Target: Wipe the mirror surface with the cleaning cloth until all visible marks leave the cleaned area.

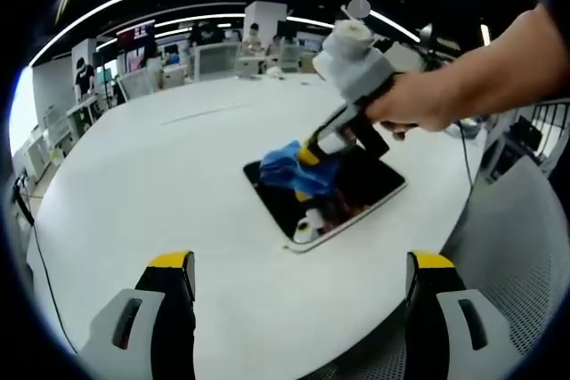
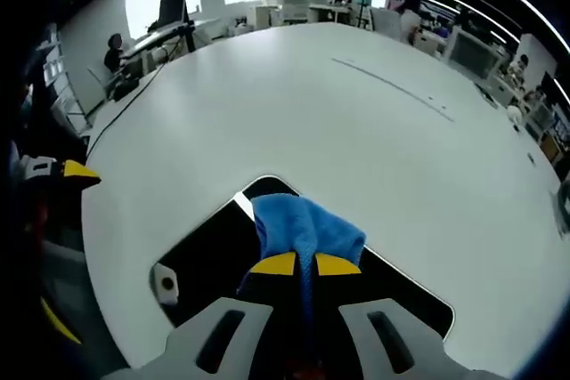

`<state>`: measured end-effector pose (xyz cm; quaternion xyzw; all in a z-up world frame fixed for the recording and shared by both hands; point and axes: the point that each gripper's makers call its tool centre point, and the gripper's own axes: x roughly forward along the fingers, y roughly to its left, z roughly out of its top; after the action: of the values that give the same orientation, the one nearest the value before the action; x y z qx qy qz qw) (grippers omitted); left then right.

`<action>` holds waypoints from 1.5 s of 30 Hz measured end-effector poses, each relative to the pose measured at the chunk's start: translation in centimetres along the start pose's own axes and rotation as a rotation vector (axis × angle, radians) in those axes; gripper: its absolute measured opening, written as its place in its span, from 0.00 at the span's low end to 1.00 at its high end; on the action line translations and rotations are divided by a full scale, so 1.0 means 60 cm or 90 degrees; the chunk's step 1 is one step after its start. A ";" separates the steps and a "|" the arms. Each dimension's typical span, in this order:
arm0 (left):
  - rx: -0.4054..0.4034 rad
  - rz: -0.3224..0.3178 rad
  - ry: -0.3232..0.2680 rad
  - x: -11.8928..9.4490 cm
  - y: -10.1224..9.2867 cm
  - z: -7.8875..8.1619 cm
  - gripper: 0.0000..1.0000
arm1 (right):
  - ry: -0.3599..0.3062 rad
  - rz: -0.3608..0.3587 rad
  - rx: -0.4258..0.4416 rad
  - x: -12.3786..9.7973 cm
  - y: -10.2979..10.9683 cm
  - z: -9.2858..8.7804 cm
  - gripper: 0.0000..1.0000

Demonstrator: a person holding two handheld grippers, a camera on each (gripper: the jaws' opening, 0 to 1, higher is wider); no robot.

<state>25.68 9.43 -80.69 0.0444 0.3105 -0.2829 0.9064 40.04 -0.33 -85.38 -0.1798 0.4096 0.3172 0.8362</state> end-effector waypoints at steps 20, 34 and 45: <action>0.018 -0.003 -0.004 -0.001 -0.003 0.002 0.99 | -0.005 0.000 0.020 -0.022 0.033 -0.025 0.01; 0.021 -0.005 -0.008 -0.001 -0.005 0.004 0.99 | -0.005 0.000 0.023 -0.039 0.061 -0.045 0.01; 0.034 -0.010 -0.009 -0.001 -0.010 0.006 0.99 | -0.005 0.010 0.025 -0.049 0.081 -0.060 0.01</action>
<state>25.52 8.83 -80.32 0.0645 0.2965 -0.2983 0.9050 33.35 0.10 -85.37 -0.1587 0.4137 0.3166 0.8387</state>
